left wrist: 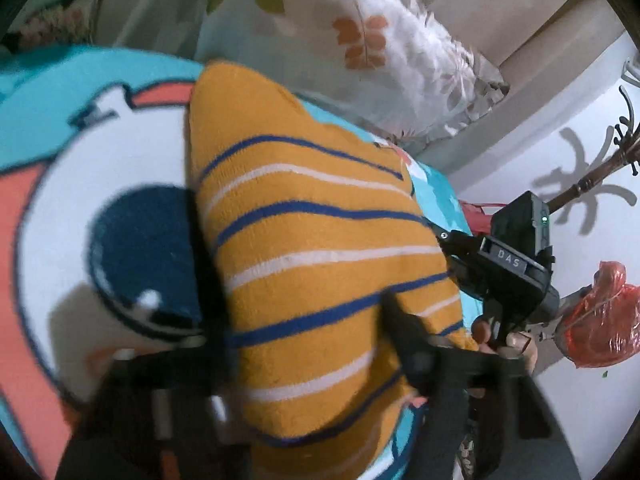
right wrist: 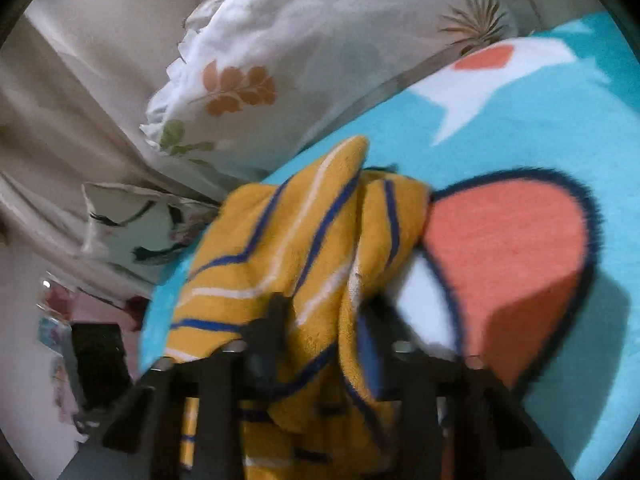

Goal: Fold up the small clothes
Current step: 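Fold the sweater bundle again with the left tool and release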

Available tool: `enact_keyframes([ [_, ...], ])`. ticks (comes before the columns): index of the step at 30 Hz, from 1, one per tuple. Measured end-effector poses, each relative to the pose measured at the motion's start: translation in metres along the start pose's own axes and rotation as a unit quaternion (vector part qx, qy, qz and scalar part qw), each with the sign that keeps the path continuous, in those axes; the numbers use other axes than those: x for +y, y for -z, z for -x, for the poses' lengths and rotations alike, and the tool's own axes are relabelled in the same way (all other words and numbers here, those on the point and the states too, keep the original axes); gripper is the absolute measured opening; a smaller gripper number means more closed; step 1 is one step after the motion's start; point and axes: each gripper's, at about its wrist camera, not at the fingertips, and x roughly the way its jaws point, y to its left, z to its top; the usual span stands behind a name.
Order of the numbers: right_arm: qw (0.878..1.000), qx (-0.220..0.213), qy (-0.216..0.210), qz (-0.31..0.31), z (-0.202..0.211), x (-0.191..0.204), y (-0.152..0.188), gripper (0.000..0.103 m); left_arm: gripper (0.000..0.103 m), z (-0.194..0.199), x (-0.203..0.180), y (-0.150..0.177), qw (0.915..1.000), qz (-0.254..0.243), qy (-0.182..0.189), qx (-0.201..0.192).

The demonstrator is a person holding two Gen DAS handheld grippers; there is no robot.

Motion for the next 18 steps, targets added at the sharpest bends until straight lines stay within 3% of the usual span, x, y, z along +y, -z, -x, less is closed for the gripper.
enact_keyframes([
  [4,0.997,-0.042,-0.044,0.050,0.028,0.044,-0.009,0.023,0.046,0.044,-0.007,-0.017,0.9992,-0.002,-0.011,-0.038],
  [7,0.995,-0.053,-0.042,0.074,0.033,0.053,-0.006,0.023,0.052,0.066,-0.010,-0.021,0.9984,-0.006,-0.021,-0.052],
  [9,0.996,-0.044,-0.020,0.072,0.025,0.046,-0.001,0.023,0.060,0.063,-0.008,-0.013,0.9971,-0.006,-0.062,-0.045],
  [11,0.994,-0.027,0.061,0.084,0.010,0.032,0.010,0.023,0.062,0.049,-0.002,0.004,0.9917,-0.018,-0.126,-0.021],
  [13,0.989,-0.013,0.121,0.088,0.003,0.018,0.019,0.023,0.063,0.035,0.008,0.022,0.9873,-0.020,-0.157,0.013],
  [15,0.987,-0.002,0.139,0.076,0.005,0.008,0.025,0.024,0.071,0.034,0.016,0.034,0.9899,0.000,-0.140,0.020],
  [18,0.988,-0.025,0.129,0.076,0.027,0.016,0.027,0.024,0.071,0.051,0.018,0.044,0.9909,0.009,-0.134,0.010],
])
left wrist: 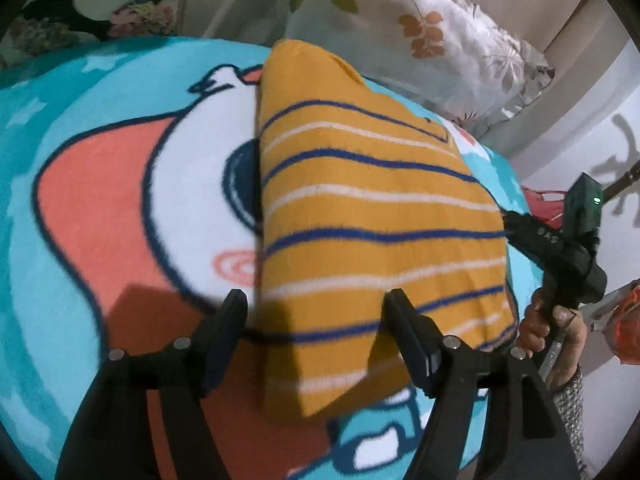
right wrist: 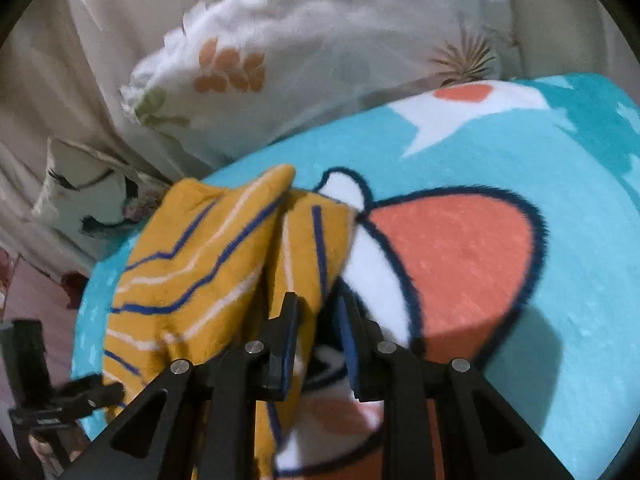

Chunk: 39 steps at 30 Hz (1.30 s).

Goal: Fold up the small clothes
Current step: 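Fold the sweater bundle again with the left tool and release, then lift both tools away from the folded striped sweater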

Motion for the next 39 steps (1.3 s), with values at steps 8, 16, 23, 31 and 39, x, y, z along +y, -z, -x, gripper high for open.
enact_keyframes([
  [8,0.993,-0.046,-0.079,0.079,0.046,0.081,0.006,0.025,0.079,0.066,-0.001,0.040,0.9901,0.005,-0.076,-0.118],
  [16,0.994,0.009,0.011,0.110,-0.006,0.098,0.040,0.016,0.097,0.131,0.005,0.084,0.9461,0.001,-0.210,-0.246],
  [23,0.994,0.006,0.041,0.102,0.005,0.082,0.067,0.010,0.103,0.172,0.001,0.115,0.8924,-0.008,-0.259,-0.369],
  [31,0.990,-0.001,0.068,0.127,0.020,0.084,0.095,0.010,0.103,0.179,0.020,0.124,0.9072,0.020,-0.221,-0.357],
  [39,0.987,-0.077,0.040,0.138,0.062,0.125,0.088,0.016,0.103,0.148,0.020,0.120,0.9246,0.010,-0.239,-0.297],
])
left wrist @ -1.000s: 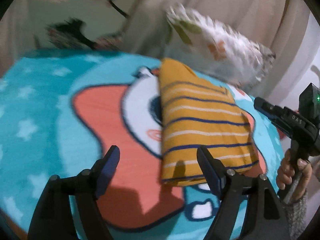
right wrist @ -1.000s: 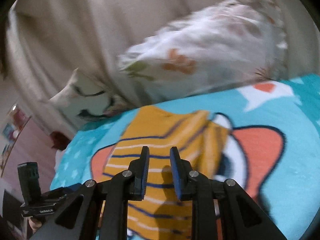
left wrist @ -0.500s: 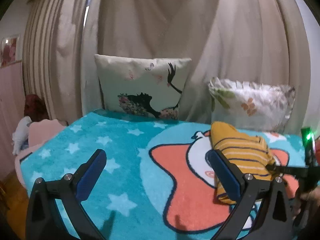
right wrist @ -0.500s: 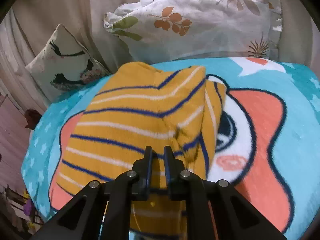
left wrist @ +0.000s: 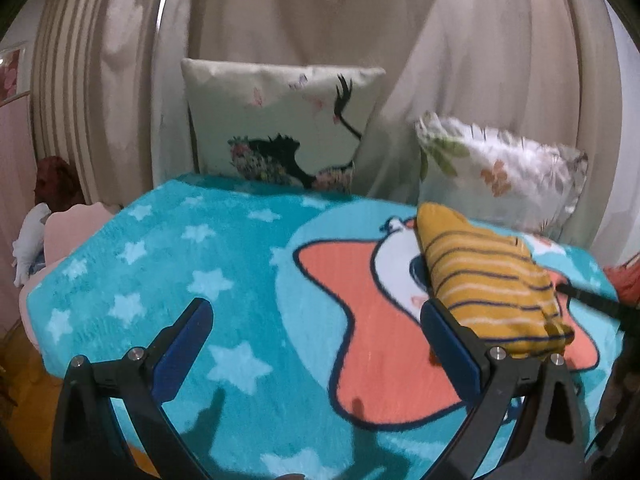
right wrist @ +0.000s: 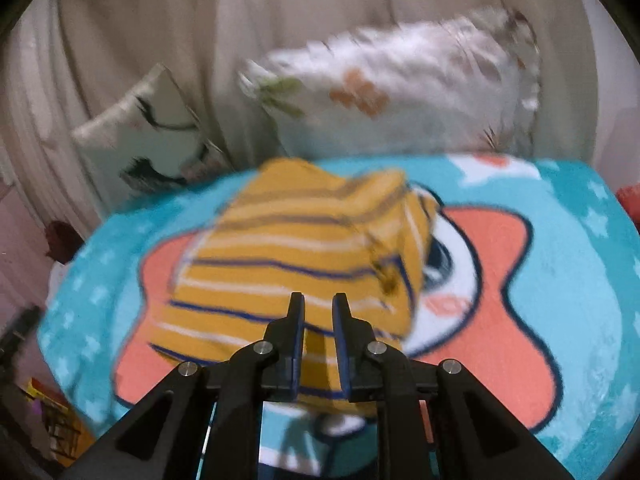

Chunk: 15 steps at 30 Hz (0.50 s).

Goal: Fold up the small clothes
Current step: 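Lift both tools away from the folded striped sweater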

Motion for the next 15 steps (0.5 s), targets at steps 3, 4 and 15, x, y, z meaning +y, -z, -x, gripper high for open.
enact_keyframes([
  [3,1.000,0.003,-0.011,0.027,-0.013,0.024,-0.009,0.017,0.103,-0.004,-0.005,0.005,0.9999,-0.005,-0.004,0.013],
  [4,0.999,0.009,-0.016,0.032,-0.024,0.031,-0.009,0.017,0.103,-0.005,-0.006,0.006,0.9998,-0.006,-0.003,0.017],
  [15,0.997,0.073,-0.022,0.006,-0.061,0.018,0.031,0.017,0.103,-0.021,-0.013,0.015,0.9982,-0.017,-0.013,0.056],
])
